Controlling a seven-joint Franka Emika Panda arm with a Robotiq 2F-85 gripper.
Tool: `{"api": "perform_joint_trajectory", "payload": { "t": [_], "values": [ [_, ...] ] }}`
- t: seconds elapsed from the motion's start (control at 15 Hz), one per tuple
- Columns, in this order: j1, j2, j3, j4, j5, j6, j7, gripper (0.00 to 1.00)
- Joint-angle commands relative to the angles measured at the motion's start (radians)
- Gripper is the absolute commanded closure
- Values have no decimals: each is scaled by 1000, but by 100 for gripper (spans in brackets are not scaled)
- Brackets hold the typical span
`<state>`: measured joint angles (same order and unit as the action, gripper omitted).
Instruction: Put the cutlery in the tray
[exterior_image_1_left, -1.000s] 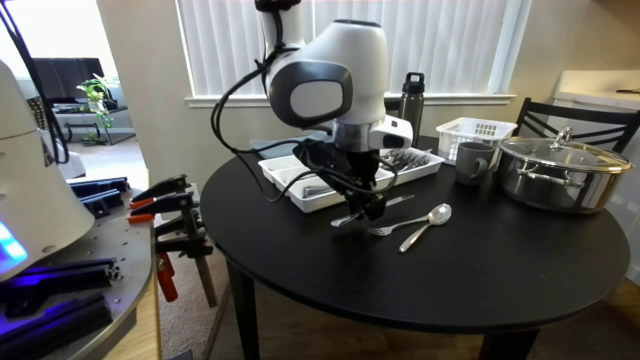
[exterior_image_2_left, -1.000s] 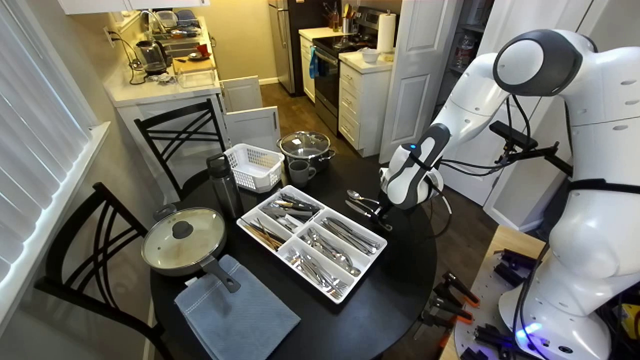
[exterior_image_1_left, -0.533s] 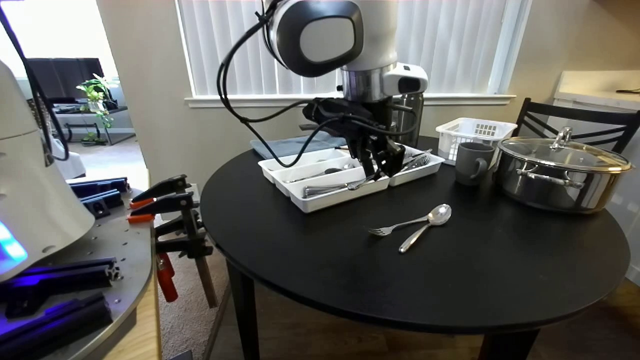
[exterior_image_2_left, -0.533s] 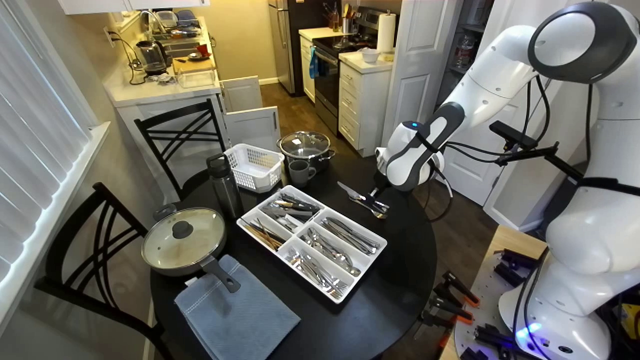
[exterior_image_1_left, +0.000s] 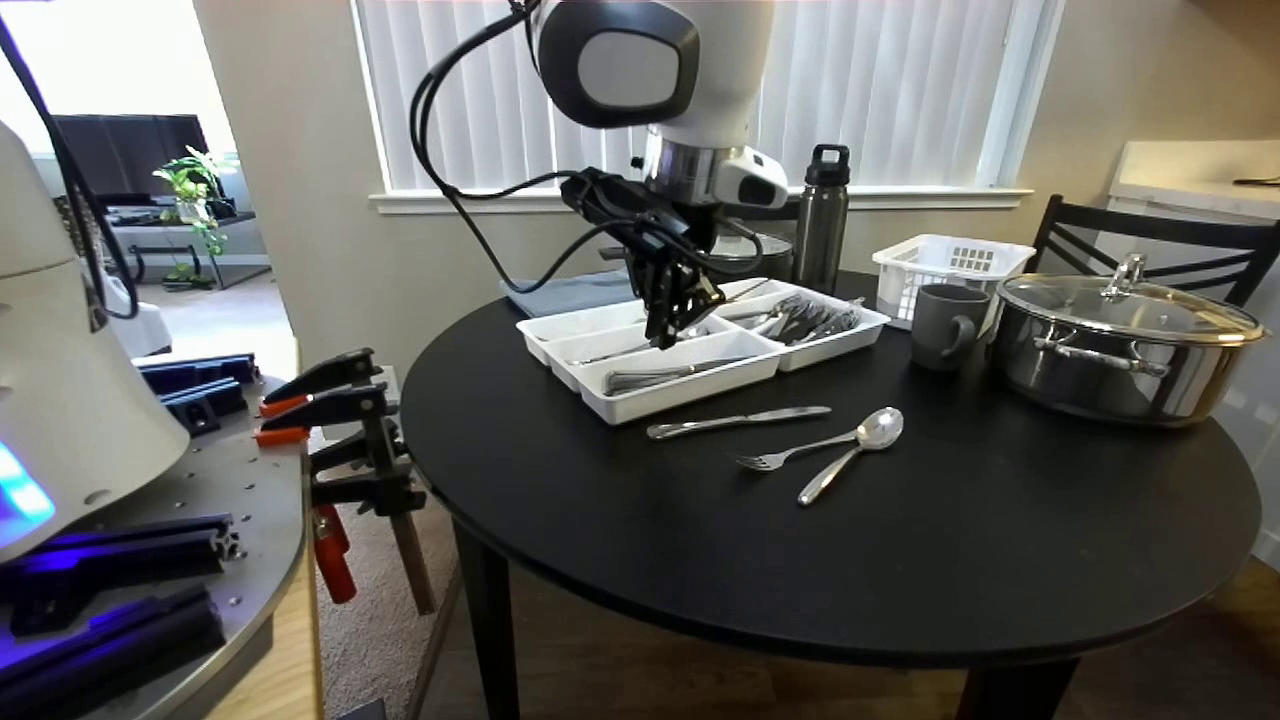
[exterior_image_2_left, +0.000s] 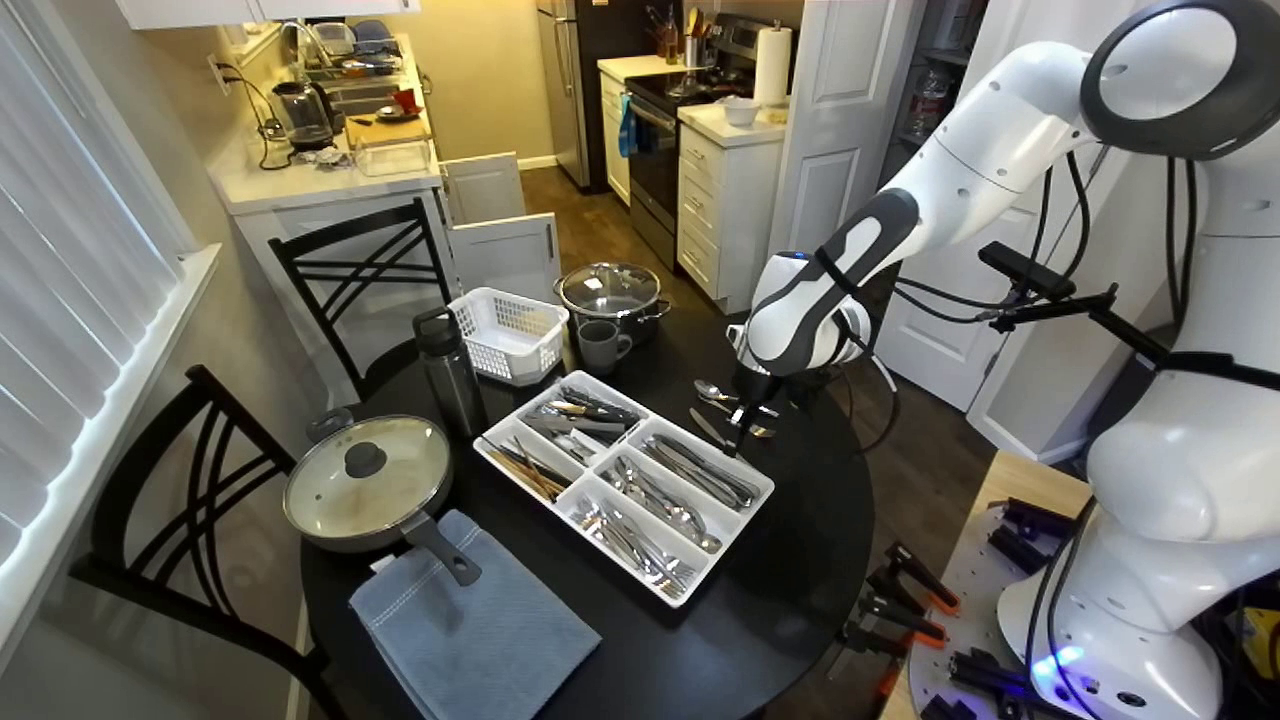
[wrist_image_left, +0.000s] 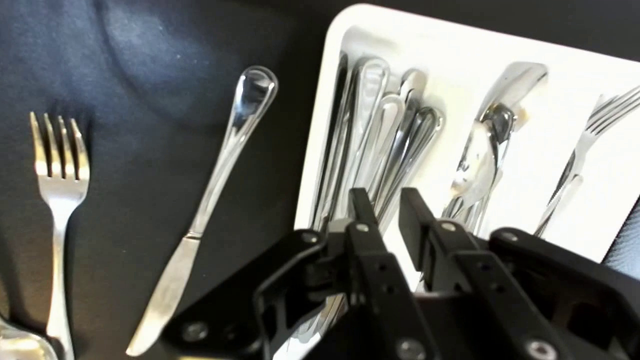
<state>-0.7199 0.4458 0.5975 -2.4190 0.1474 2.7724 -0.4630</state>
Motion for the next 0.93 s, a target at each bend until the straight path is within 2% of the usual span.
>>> {"api": "perform_joint_trajectory", "payload": {
  "t": [0.0,0.13,0.2,0.27,0.33,0.53,0.67,0.87],
  "values": [
    [59,-57,-48,-26,61,-28,-62,95],
    [121,-81,-113,-37,45,11,-34,95],
    [170,-101,-168,-42,31,32,-1,95],
    [231,-117,-239,-47,2,59,45,53],
    [273,-117,-295,-42,-10,73,60,53],
    [413,-78,-477,-18,-55,111,167,34],
    [490,-29,-571,3,-89,108,250,21],
    [556,36,-638,31,-105,80,341,3]
  ]
}}
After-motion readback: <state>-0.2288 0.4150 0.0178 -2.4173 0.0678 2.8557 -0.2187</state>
